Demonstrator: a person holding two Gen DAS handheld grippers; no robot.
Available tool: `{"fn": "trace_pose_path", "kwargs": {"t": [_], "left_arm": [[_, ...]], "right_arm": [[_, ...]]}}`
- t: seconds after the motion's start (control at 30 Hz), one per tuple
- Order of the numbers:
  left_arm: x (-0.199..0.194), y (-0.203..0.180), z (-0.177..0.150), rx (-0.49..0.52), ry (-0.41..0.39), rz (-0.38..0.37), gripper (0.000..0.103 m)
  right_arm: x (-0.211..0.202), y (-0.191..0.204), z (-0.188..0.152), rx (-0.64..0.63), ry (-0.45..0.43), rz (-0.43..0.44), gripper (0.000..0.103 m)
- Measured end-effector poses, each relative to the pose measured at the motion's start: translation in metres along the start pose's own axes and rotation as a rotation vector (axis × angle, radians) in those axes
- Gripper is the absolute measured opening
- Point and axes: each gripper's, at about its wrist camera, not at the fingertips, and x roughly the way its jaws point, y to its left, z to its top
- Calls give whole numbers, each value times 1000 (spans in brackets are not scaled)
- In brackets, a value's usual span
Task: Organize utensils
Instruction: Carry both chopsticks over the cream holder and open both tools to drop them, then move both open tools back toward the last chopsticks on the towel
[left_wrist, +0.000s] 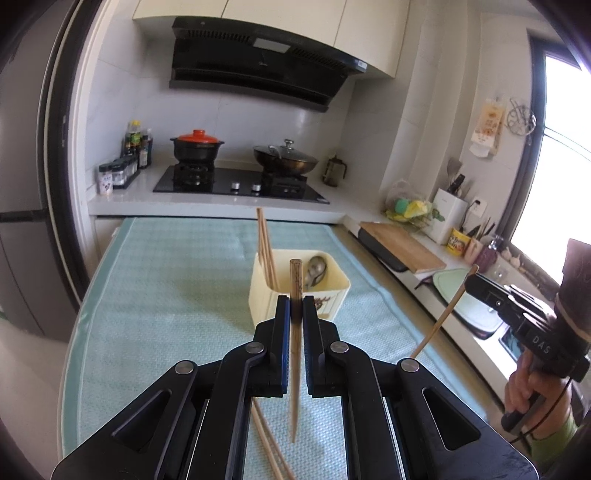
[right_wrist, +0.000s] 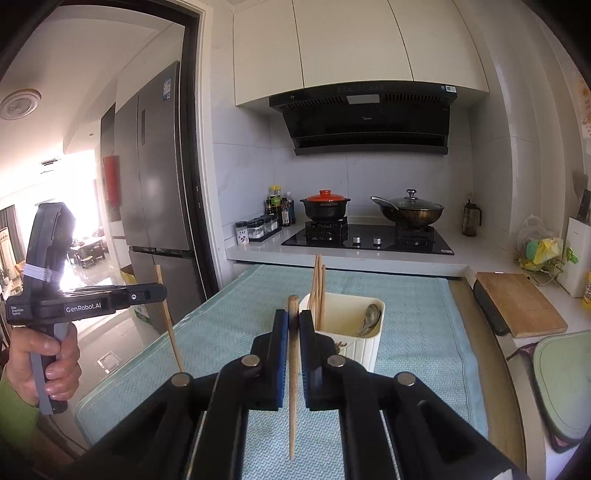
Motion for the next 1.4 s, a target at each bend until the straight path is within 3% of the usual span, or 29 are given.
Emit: {"fn": "trace_pose_path", "kwargs": {"t": [0.43, 0.6, 0.77, 1.07, 1.23, 1.3, 1.37, 1.4], "left_arm": [[56, -10, 116, 6, -101, 8, 5], [99, -13, 139, 20, -106, 47, 5], [156, -5, 134, 6, -25, 65, 5], [230, 26, 90, -42, 164, 120, 5], [246, 36, 77, -76, 236, 138, 5], [243, 40, 77, -84, 236, 136, 12], [231, 40, 77, -77, 225, 143, 31], [224, 39, 78, -68, 215, 151, 35]], "right_arm": [[55, -26, 110, -68, -118, -29, 6], [98, -37, 134, -82, -113, -32, 6], [162, -56, 120, -37, 1, 8, 6], [282, -93, 48, 110, 317, 79, 6], [312, -106, 35, 170, 363, 73, 8], [314, -110, 37, 187, 357, 59, 11], [308, -111, 43, 192, 339, 48, 25], [303, -110, 48, 185, 327, 44, 26]]}}
